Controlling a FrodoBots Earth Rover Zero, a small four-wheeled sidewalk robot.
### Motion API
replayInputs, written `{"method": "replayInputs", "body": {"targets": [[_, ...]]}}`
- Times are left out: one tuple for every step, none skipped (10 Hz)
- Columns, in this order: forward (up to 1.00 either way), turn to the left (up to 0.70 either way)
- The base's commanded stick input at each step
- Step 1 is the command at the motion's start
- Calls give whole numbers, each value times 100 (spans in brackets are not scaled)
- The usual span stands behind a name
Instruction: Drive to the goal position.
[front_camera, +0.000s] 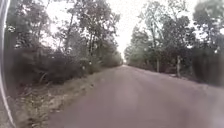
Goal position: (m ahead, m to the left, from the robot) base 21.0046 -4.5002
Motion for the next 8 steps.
{"method": "replayInputs", "body": {"targets": [[70,0],[70,0],[70,0],[70,0],[70,0],[70,0],[70,0],[70,0]]}}
